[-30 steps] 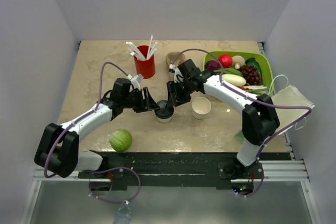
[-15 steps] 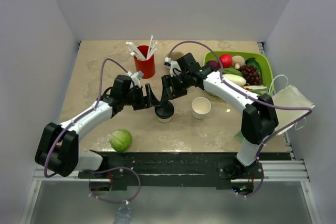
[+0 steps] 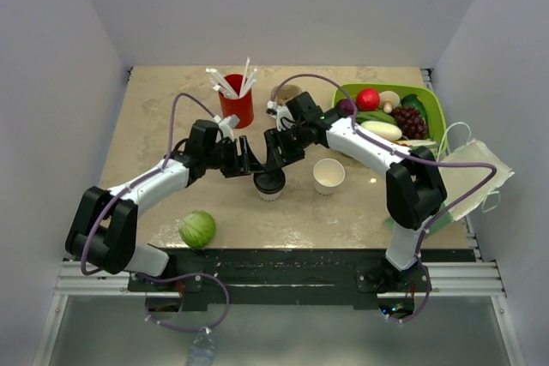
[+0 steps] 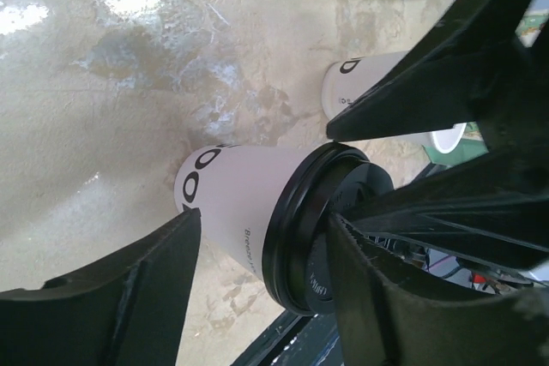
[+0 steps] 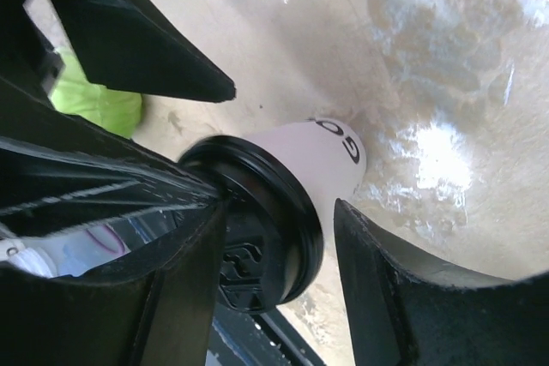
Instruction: Pack the takeout coffee
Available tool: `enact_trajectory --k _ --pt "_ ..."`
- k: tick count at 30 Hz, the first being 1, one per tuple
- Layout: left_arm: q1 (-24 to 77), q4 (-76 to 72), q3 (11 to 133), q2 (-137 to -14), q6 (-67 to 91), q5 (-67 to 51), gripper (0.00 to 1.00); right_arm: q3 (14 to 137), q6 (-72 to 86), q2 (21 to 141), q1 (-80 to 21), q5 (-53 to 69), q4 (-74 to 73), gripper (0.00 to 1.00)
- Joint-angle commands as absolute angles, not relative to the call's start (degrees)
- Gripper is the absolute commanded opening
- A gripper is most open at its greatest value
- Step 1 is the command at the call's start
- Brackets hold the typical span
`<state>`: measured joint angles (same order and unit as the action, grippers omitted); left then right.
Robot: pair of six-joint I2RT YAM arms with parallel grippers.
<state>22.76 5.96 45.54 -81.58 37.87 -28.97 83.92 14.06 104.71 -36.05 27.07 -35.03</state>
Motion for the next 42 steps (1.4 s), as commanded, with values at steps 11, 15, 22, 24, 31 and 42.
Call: enact_trajectory --k 11,15,22,24,31,42 --pt "21.54 5.89 41.58 -85.78 38.14 -28.92 0.35 73.74 25.12 106.43 -34.01 29.62 -27.33 0.40" --pt "20.92 9.93 41.49 -87.62 39.46 -26.90 0.28 73.83 27.33 106.87 -33.66 27.33 -30.85 0.40" --pt "20.92 11.87 39.82 -88.25 38.85 -26.01 0.24 72.25 28.21 106.96 -33.75 28.12 -29.98 0.39" --pt "20.92 11.43 39.90 -86.67 38.24 -26.72 0.32 72.86 26.55 106.09 -33.66 28.30 -29.80 0.39" --pt "21.00 9.32 43.15 -79.11 36.21 -29.61 0.63 77.16 20.13 103.45 -34.10 30.14 -30.50 0.48" --pt "20.92 9.49 52.02 -71.72 34.98 -29.45 1.00 88.85 19.07 95.90 -33.40 22.08 -32.43 0.76"
